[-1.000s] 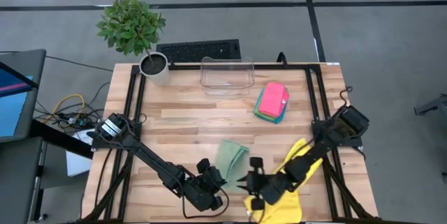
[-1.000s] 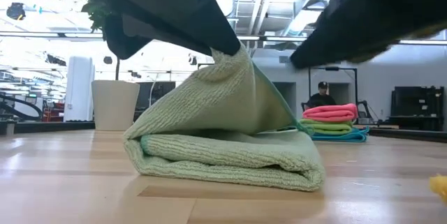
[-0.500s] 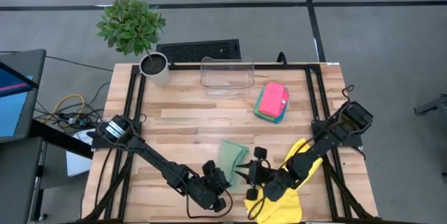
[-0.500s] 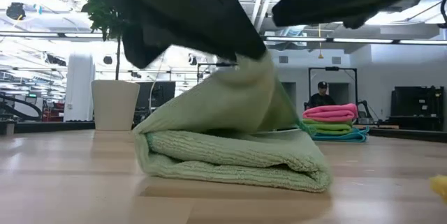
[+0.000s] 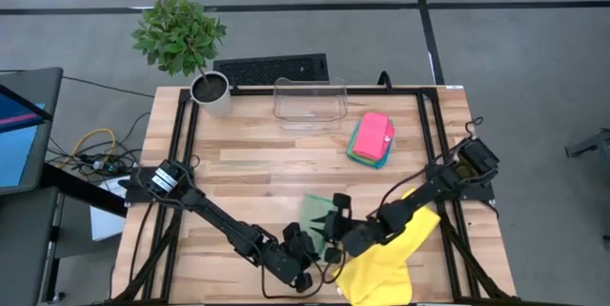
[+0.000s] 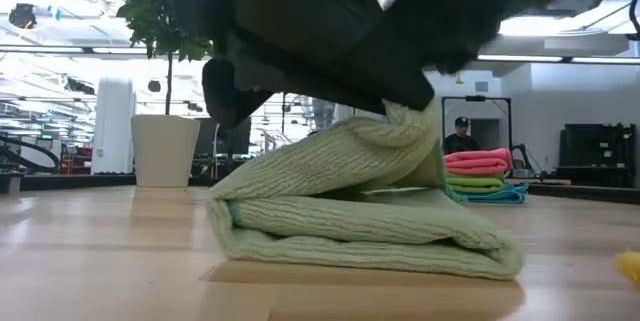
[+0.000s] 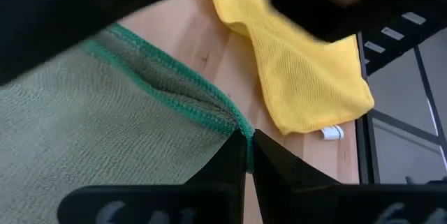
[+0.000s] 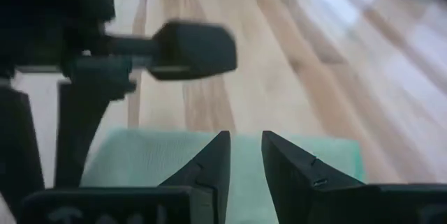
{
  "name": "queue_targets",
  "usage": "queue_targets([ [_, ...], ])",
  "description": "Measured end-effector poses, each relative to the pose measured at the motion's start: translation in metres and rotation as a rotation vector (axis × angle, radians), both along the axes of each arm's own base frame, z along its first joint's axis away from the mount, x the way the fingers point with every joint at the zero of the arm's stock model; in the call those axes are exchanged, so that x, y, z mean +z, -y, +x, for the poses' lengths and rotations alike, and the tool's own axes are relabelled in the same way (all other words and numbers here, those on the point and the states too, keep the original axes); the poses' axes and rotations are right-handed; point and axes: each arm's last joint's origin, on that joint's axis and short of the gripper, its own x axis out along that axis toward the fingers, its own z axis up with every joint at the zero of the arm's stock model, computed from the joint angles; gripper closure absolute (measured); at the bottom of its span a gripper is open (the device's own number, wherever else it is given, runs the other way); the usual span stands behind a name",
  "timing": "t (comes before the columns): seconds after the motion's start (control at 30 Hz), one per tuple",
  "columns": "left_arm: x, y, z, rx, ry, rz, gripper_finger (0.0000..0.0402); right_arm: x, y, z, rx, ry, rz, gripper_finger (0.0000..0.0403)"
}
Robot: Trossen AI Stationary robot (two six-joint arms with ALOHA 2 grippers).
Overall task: Fold microfiber towels
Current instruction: Fold the light green microfiber towel
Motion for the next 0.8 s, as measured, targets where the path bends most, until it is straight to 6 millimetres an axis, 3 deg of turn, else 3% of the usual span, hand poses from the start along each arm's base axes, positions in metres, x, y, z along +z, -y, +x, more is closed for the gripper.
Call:
queue_targets([
  [0.27,0.0,0.001,0.0,-0.026,-0.001,-0.003,0.0395,-0.033,-0.009,-0.003,-0.009,-0.092,0.053,0.0297],
  [0.5,0.002,0.002,0.001,-0.046,0.019,0.007,0.0395,-0.044,-0.02,-0.023,-0.041,-0.199,0.066,0.0305],
  [0.8,0.005,0.005,0.003,-0.139,0.045,0.015,0.0363,-0.045,-0.018,-0.024,-0.067,-0.22,0.07,0.031],
])
